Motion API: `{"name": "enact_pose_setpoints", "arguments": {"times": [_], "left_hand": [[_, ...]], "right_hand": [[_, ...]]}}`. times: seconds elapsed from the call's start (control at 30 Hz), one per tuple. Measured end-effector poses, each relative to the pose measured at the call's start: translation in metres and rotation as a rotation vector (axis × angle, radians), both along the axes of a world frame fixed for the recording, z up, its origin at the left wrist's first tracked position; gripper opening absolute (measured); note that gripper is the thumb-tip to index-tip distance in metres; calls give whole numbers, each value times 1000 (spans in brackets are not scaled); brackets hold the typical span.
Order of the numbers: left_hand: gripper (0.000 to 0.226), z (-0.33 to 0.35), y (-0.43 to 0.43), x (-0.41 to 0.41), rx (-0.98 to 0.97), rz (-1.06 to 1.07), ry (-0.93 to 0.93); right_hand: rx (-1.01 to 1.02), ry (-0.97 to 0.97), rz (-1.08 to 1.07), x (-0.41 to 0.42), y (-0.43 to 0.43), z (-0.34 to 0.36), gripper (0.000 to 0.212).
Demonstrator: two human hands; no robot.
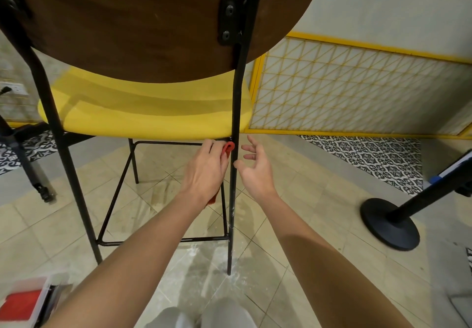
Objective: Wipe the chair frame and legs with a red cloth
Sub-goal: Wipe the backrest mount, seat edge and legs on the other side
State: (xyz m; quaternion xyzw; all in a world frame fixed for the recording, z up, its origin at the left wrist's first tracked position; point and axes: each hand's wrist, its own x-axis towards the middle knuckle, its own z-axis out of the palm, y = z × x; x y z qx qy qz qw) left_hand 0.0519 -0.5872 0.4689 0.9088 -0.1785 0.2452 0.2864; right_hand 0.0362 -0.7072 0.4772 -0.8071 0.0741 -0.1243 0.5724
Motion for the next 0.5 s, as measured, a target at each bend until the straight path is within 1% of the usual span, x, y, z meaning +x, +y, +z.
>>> {"name": "enact_pose_setpoints", "arguments": {"times": [0.13,0.27,0.4,0.5], "left_hand": [[33,10,-11,2,-72,62,35],[34,6,-14,1,-79,60,53],[32,12,-14,3,-91,96,123],[28,8,-11,-3,-115,15,124]], "right_hand": [[8,1,-10,-1,-2,-2,65],[22,-23,-13,3,-3,1,63],[31,-14,-14,2,-1,-3,63],[47,-7,-23,-1,-2,-6,60]]}}
